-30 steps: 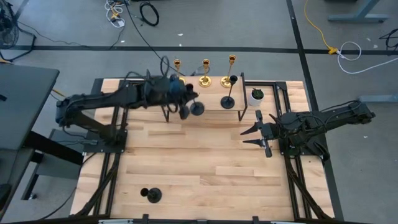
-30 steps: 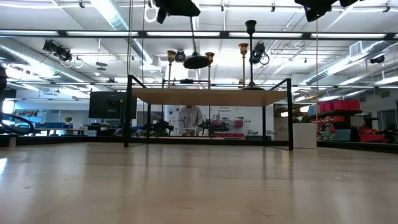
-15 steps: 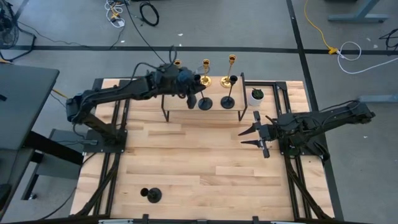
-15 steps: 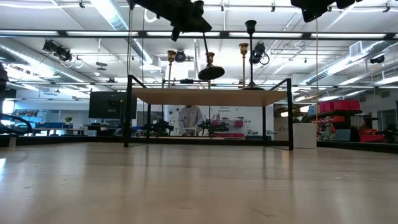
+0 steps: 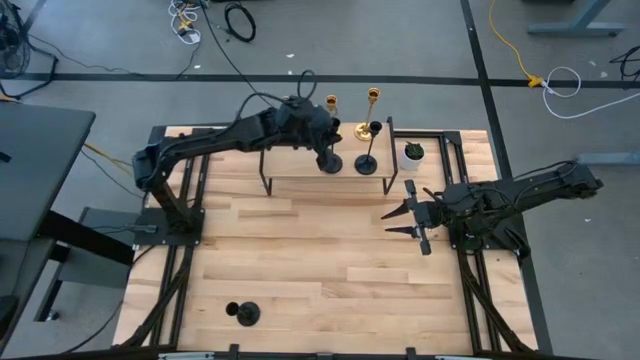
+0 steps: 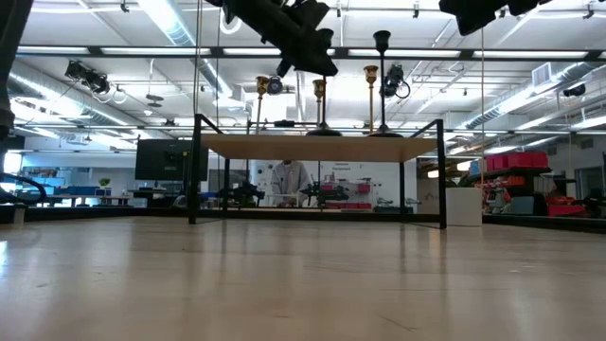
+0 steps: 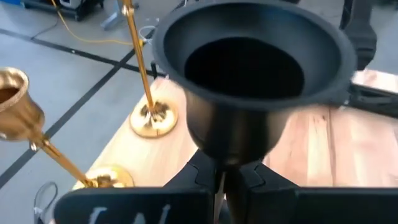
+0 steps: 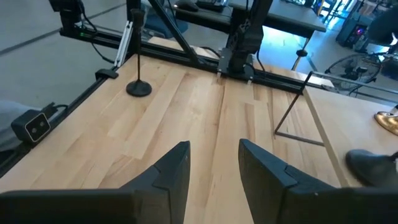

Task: Pick & Place candle stick holders
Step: Put the top black candle holder on the shelf

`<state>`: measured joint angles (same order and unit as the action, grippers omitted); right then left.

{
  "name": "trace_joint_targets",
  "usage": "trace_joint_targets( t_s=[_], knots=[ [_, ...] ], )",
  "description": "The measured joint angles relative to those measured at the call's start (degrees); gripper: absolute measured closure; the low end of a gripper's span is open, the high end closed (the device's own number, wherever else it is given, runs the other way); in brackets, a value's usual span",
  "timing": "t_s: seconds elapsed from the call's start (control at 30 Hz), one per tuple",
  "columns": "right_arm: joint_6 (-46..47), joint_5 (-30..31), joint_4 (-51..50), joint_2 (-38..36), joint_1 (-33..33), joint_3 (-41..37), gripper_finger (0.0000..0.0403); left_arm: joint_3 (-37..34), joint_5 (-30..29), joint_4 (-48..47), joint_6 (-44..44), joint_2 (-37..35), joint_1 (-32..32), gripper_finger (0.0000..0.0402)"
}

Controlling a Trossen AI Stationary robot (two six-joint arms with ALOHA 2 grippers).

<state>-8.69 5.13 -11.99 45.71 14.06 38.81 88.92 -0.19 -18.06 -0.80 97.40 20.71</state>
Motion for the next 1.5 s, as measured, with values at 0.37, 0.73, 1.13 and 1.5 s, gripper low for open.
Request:
trace_joint_targets(
  t_s=[0.37, 0.73, 1.13, 1.5],
  knots=[
    [-0.13, 0.0, -0.02, 0.0, 0.02, 0.0, 0.0268, 0.11, -0.55, 0.53, 1.16, 0.22, 0.13, 0.0391],
    [-0.09, 0.0, -0.02, 0.0, 0.0, -0.07, 0.0268, 0.13, -0.37, -1.17, 1.18, 0.16, -0.11, 0.0391],
    [0.0, -0.02, -0.02, 0.0, 0.0, -0.09, 0.0268, 0.13, 0.38, -0.78, 1.02, 0.15, -0.1, 0.0372],
    [-0.01, -0.01, -0.02, 0.0, 0.0, -0.09, 0.0268, 0.13, -0.02, -0.59, -1.37, 0.15, -0.31, 0.0365]
  ],
)
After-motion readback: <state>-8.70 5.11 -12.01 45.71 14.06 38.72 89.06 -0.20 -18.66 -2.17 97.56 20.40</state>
